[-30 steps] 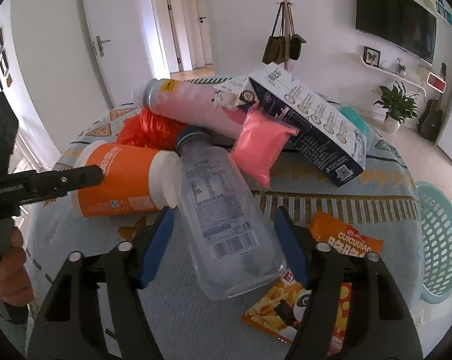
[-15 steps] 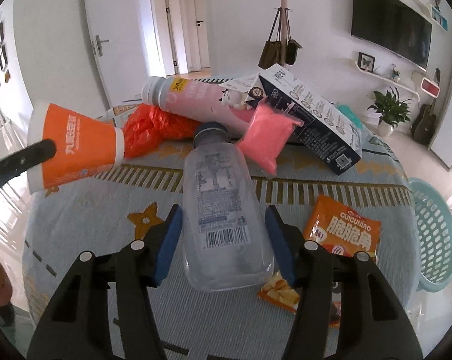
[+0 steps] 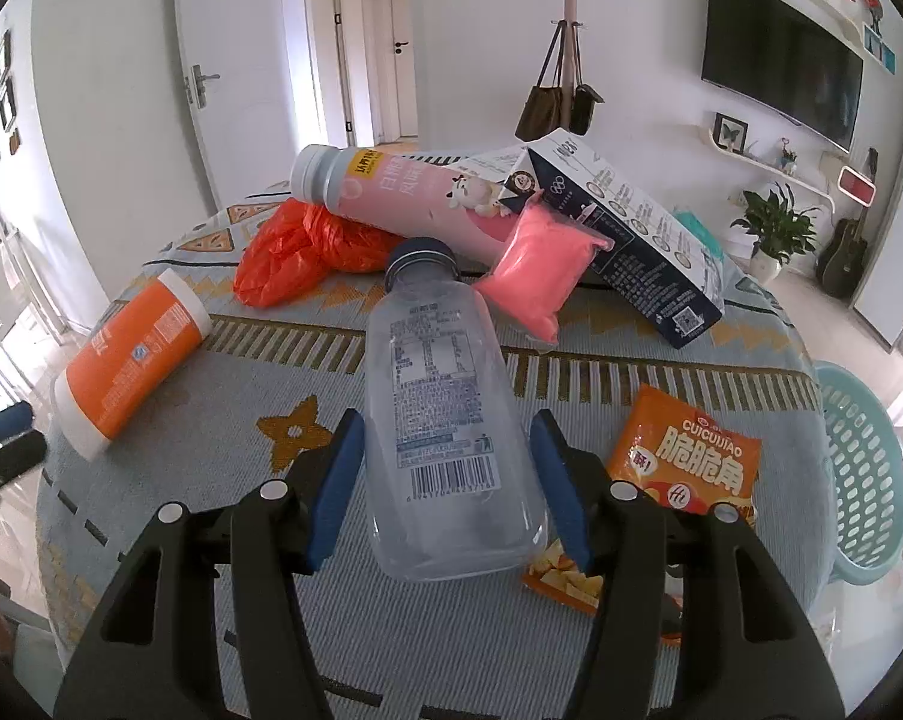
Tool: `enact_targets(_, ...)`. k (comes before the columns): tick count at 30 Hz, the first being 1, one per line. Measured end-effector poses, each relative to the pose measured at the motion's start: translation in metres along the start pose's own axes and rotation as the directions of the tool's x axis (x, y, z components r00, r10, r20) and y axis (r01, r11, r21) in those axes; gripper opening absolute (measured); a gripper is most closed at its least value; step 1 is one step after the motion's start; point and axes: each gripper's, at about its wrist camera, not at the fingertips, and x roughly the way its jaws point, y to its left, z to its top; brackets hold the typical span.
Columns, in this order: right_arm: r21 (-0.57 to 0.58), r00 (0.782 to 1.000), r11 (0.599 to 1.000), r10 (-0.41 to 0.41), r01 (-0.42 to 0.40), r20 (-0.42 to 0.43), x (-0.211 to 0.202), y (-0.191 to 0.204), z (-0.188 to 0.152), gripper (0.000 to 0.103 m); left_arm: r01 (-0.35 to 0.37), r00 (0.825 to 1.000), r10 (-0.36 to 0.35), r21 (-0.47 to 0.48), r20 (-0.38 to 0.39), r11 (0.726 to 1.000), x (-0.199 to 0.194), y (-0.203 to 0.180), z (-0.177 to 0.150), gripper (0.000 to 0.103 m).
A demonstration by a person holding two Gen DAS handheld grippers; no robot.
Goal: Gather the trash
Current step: 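Lift the orange cup with the left gripper while the right gripper carries the clear bottle to the basket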
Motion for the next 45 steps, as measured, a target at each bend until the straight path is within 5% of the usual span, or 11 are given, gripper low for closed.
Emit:
enact_targets(2,-0.003,1.0,1.0,-0.003,0.003,0.0,0.0,0.001,-0.001,0.054,0.018,1.0,-0.018,-0.015,0.015,1.0,-0.001,0.007,0.008,0.081)
enact_targets(6,-0.016,1.0,1.0,-0.016,0.016,0.006,0.0,0.004,0.0,0.054,0.122,0.992,-0.125,-0.072,-0.029,0.99,0.03,0.02,0.027,0.082)
enact_targets(12,0.003,1.0,1.0,-0.003,0.003,-0.006,0.001,0.001,0.001,0.054,0.22,0.968,-0.234,-0.139,-0.091,0.965,0.071,0.016,0.029,0.069)
enact_targets(19,0.044,0.998,0.998,0.043,-0.04,-0.049,0.009,0.002,0.008,0.065,0.159,0.984,-0.162,-0.053,-0.075,0.986,0.066,-0.024,0.028,0.049)
enact_targets(22,0.035,0.998,0.999,-0.007,0.009,-0.059,0.013,0.007,0.013,0.065,0.099,0.994,-0.099,-0.003,-0.052,0.995,0.062,-0.04,0.027,0.044)
enact_targets(24,0.03,0.996,0.999,-0.035,0.037,-0.078,0.018,0.008,0.014,0.054,0.078,0.997,-0.077,0.024,-0.028,0.997,0.056,-0.048,0.026,0.042)
enact_targets(28,0.012,0.997,1.0,-0.013,0.014,-0.076,0.014,0.011,0.012,0.053,0.065,0.997,-0.067,0.043,0.036,0.997,0.039,-0.054,0.031,0.041)
enact_targets(35,0.031,0.996,0.997,0.069,-0.071,0.053,-0.032,0.003,0.021,0.052,0.095,0.98,-0.106,0.071,0.168,0.993,0.001,-0.074,0.058,0.041)
enact_targets(45,0.124,0.964,0.992,-0.011,-0.022,0.265,-0.107,-0.063,0.039,0.052,0.169,0.942,-0.22,0.208,0.252,0.963,-0.009,-0.155,0.101,0.041)
